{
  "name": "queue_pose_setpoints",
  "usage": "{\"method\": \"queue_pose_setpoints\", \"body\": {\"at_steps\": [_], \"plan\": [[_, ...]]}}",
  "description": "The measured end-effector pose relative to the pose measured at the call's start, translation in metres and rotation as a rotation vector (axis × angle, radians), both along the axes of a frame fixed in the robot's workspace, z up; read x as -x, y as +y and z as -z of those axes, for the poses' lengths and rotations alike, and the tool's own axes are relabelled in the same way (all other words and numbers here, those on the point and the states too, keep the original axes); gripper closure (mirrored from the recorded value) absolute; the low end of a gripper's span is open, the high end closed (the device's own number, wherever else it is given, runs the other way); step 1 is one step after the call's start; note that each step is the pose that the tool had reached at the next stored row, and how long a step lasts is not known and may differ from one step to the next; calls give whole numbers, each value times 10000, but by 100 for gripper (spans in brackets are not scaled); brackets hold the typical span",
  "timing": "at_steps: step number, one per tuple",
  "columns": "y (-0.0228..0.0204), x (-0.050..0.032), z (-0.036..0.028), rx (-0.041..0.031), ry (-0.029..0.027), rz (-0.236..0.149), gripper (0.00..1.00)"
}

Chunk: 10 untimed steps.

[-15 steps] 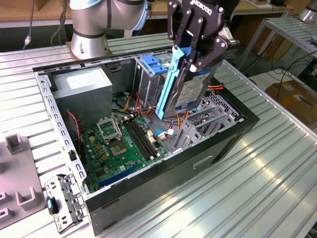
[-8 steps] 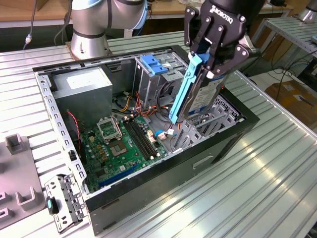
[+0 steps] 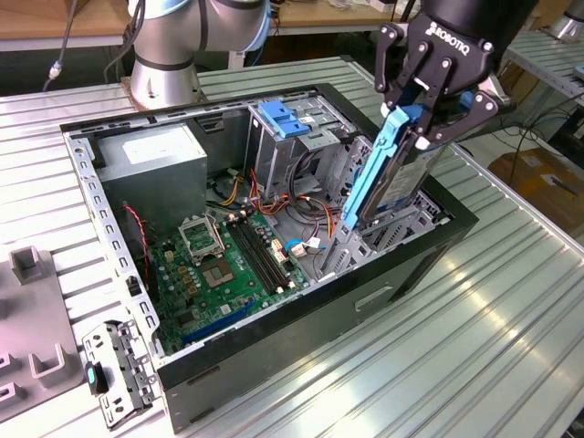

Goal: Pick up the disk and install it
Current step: 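Insert the disk into the insertion slot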

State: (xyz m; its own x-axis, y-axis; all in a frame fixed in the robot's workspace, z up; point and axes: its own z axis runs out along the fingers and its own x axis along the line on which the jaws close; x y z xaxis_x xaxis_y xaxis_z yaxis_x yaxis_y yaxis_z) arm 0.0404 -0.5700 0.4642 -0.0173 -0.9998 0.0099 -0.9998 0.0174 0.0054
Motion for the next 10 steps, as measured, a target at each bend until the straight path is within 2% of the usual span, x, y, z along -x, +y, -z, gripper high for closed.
{"method": "queue_pose_setpoints", "body": {"at_steps": [2, 5, 7, 10], "plan": [[0, -135, 19, 19, 0, -2, 63], [20, -264, 46, 41, -1, -2, 63], [47, -283, 74, 39, -1, 0, 63], [53, -270, 84, 38, -46, -33, 63]]}}
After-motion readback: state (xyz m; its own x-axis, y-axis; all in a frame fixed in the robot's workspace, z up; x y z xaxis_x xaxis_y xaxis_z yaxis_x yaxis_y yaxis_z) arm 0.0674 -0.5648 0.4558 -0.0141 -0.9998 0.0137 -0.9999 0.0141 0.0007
